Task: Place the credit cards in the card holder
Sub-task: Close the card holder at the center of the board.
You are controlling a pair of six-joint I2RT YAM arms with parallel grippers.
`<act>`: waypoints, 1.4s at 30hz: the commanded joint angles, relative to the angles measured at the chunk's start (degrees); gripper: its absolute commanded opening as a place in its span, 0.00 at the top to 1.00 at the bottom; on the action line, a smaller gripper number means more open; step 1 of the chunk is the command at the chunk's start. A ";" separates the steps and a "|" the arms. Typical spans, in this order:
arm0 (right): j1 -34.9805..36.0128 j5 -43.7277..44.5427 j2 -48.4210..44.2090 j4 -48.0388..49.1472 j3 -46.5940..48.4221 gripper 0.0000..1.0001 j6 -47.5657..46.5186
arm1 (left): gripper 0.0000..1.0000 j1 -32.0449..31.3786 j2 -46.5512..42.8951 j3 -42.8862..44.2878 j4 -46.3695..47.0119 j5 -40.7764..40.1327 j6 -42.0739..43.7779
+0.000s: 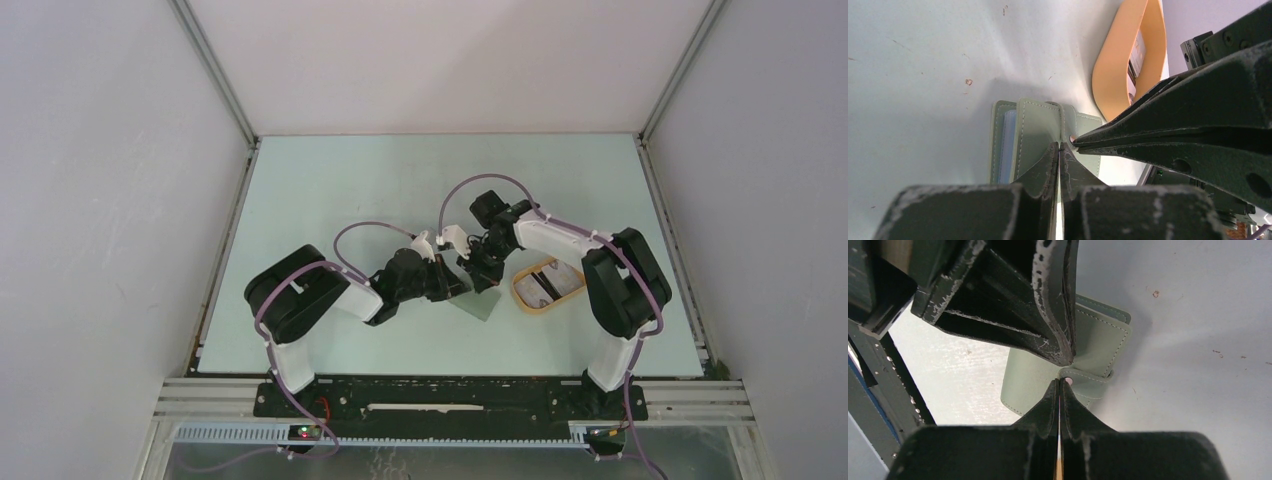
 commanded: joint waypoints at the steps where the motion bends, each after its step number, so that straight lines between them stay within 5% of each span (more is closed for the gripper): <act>1: 2.03 3.38 -0.48 0.70 -2.22 1.00 -1.21 | 0.94 0.14 0.01 -0.54 0.53 -0.82 0.08; 42: 5.18 9.11 10.08 -1.81 0.23 1.00 3.39 | 0.94 0.10 -0.50 -2.71 3.48 -0.65 -0.79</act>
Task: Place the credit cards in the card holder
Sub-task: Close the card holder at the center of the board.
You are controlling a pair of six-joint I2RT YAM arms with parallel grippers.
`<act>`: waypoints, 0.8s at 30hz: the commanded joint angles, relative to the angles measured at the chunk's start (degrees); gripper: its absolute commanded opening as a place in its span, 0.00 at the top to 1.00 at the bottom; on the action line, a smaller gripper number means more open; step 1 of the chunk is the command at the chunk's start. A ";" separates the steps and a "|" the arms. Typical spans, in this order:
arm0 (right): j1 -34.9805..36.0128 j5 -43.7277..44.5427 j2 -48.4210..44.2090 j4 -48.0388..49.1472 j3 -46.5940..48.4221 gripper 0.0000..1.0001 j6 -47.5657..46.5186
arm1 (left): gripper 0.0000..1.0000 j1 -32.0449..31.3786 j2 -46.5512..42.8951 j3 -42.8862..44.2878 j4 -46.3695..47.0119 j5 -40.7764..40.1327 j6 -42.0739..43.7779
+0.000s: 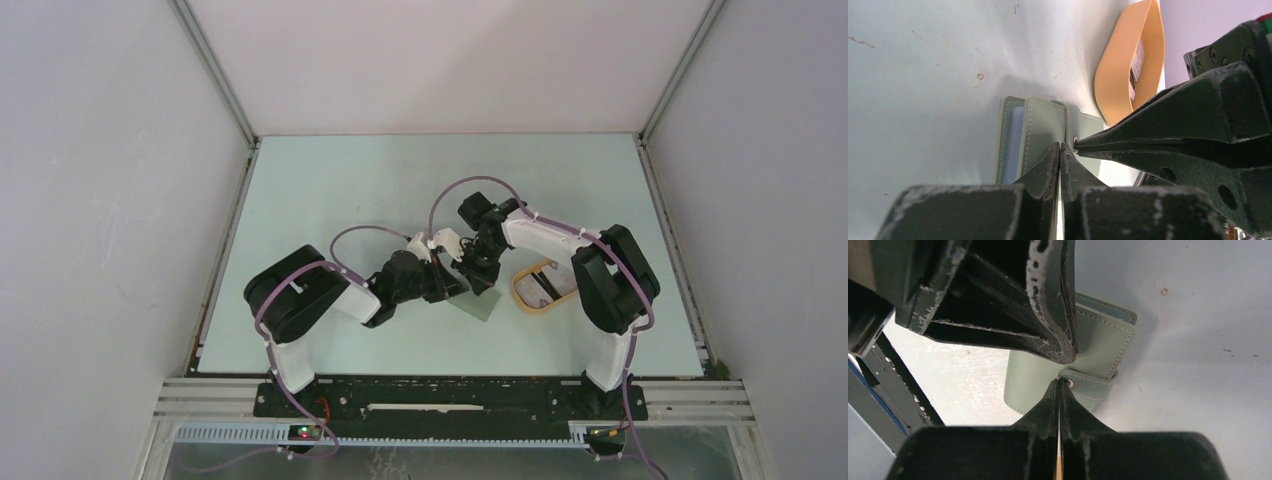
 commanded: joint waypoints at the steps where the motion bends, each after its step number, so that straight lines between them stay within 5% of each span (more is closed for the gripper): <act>1: 1.92 3.37 7.25 1.76 -3.22 1.00 1.06 | 0.94 -0.18 -0.64 -1.29 1.88 -0.58 1.33; 7: 1.77 2.81 7.64 0.67 -2.32 1.00 1.17 | 0.94 -0.08 -1.96 -2.07 2.19 -0.95 1.28; 14: 0.25 -2.09 1.31 -0.65 -0.55 0.67 1.30 | 0.87 -0.01 -5.30 -3.29 2.06 -1.40 1.82; 24: -2.43 -7.93 -13.83 -4.02 0.53 0.59 2.02 | 0.74 -0.03 -18.37 -7.24 -4.25 -3.63 5.78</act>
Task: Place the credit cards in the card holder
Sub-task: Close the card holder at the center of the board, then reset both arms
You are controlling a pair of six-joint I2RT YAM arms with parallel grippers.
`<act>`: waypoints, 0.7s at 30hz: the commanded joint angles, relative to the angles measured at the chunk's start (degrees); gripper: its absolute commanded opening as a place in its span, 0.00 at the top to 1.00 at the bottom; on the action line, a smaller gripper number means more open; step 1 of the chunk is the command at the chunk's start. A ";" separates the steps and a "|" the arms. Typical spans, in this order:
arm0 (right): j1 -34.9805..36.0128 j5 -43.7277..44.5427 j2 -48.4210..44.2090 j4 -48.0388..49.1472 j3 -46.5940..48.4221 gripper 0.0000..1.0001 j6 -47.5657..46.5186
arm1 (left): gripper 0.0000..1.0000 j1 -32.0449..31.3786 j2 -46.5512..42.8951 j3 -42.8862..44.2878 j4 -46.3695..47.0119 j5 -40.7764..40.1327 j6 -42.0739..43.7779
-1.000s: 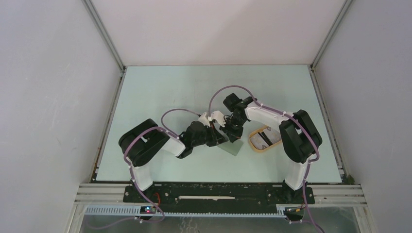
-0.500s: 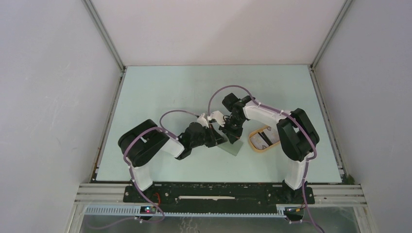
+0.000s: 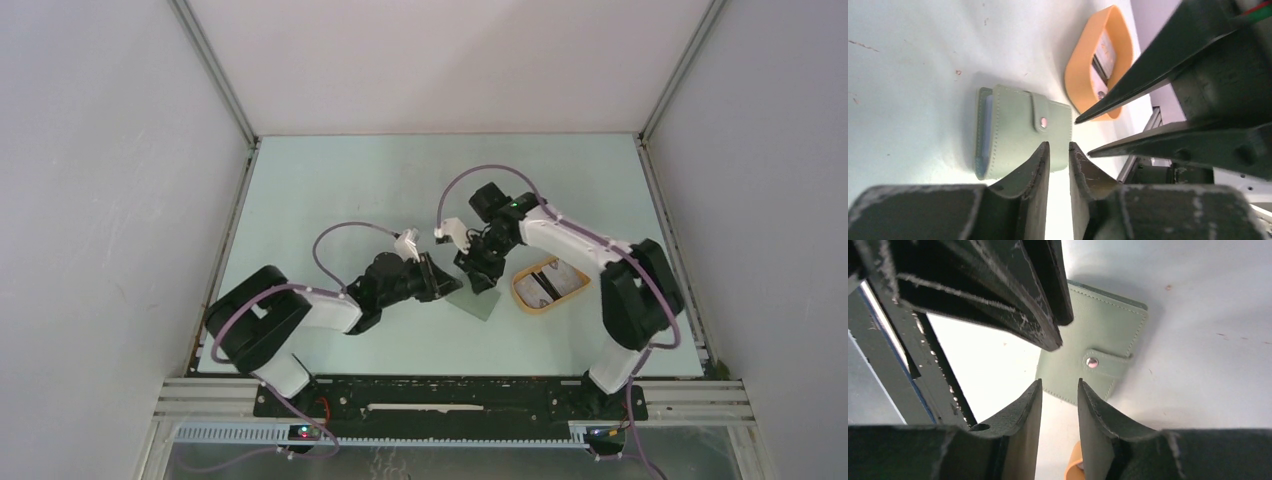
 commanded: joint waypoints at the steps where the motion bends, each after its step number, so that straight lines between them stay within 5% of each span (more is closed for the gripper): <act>1: -1.51 -3.57 -10.10 -1.11 0.30 0.59 0.46 | 0.72 -0.03 -9.93 -3.05 -2.84 -2.41 4.48; 6: -5.76 -3.98 -20.37 -0.75 -0.88 0.53 0.24 | 0.64 -0.01 -23.12 -4.23 -13.21 -5.35 10.67; 10: -11.85 -6.66 -30.30 -0.20 -1.32 0.45 0.39 | 0.55 -0.03 -36.28 0.40 -33.74 -10.53 19.59; 18: -22.94 -4.54 -45.78 3.98 -1.25 0.01 3.95 | 0.18 0.49 -56.70 11.45 -57.15 -20.96 30.30; 21: -25.12 -0.80 -49.69 6.89 -1.11 0.00 9.40 | 0.11 0.78 -60.33 16.58 -61.61 -21.68 32.51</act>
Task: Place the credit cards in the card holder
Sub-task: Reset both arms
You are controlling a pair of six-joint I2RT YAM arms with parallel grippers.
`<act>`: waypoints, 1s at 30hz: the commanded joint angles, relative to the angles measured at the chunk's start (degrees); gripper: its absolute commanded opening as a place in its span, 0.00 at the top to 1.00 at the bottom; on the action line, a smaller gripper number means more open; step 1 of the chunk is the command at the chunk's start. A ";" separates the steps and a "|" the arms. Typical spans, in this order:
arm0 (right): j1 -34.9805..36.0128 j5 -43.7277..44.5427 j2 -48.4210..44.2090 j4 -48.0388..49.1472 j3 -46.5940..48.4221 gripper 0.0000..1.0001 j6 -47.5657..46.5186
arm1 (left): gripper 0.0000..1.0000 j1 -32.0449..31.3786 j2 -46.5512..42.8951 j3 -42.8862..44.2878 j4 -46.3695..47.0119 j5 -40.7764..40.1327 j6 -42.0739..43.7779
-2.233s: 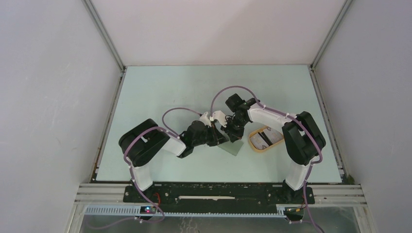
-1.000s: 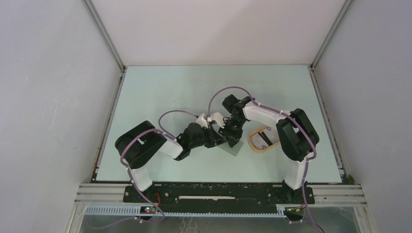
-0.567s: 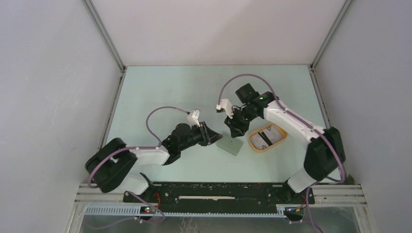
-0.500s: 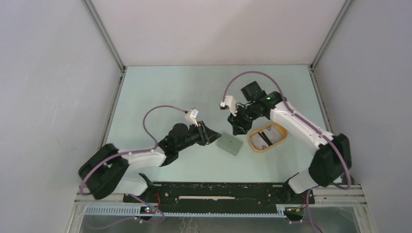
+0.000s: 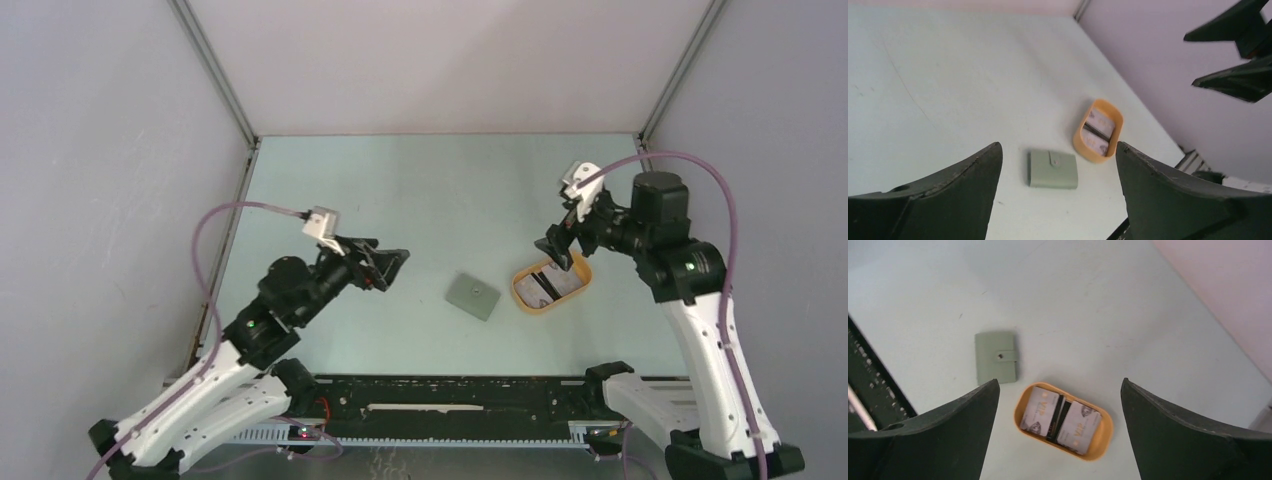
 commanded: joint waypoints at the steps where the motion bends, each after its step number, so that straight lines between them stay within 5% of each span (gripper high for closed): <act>1: -2.43 5.11 -4.28 4.69 1.04 0.00 9.00 | 0.10 0.58 -4.12 8.92 -11.87 -4.19 6.88; 10: -3.22 5.71 -6.18 2.48 11.94 0.00 25.86 | 0.07 0.74 -5.60 20.77 -22.04 1.59 8.74; 18: -5.98 -2.25 -6.29 2.32 15.54 0.00 33.18 | 0.01 0.74 -6.49 22.80 -25.97 4.84 9.04; 30: -8.22 2.03 -7.49 3.32 13.90 0.00 37.28 | 0.00 0.68 -5.63 21.51 -23.51 1.84 11.74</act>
